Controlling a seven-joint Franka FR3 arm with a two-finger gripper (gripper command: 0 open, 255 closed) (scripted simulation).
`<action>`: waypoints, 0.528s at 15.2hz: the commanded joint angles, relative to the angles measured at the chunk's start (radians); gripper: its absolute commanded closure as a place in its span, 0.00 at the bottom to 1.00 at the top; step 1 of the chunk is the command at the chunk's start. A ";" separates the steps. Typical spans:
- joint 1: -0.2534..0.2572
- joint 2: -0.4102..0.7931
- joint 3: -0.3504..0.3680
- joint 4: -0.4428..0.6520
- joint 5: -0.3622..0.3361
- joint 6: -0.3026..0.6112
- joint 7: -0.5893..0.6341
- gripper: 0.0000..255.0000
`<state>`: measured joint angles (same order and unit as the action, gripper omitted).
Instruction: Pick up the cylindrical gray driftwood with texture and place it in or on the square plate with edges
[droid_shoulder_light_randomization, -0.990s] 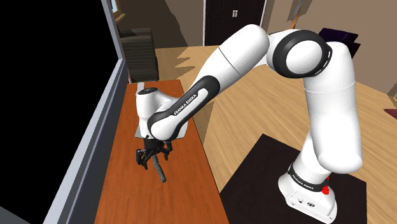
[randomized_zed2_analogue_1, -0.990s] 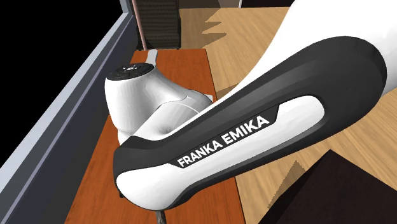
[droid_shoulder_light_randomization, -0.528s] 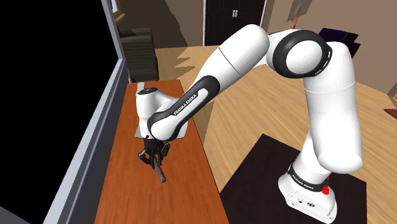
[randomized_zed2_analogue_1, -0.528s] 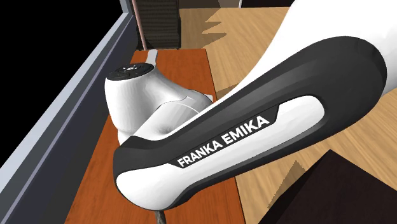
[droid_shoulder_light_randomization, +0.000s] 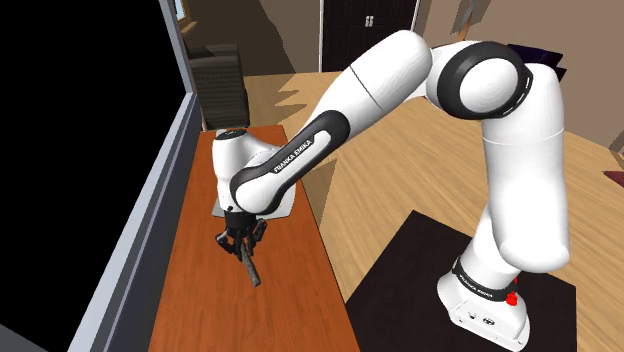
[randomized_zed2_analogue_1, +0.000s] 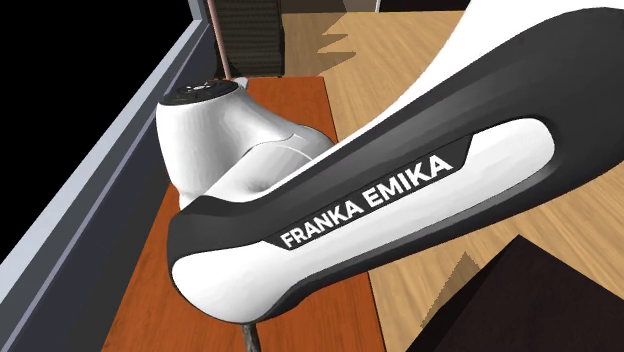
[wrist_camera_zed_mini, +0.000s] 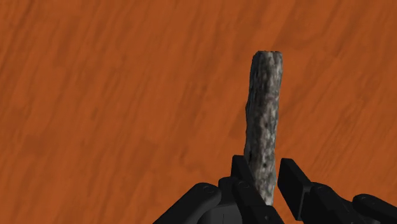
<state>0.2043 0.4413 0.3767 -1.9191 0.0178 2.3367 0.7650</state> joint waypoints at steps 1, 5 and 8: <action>-0.003 -0.015 0.003 0.009 0.005 -0.024 0.000 1.00; -0.009 -0.048 0.010 0.021 0.016 -0.067 -0.001 1.00; -0.012 -0.071 0.014 0.033 0.023 -0.100 -0.002 1.00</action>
<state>0.1937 0.3769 0.3897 -1.8924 0.0387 2.2491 0.7641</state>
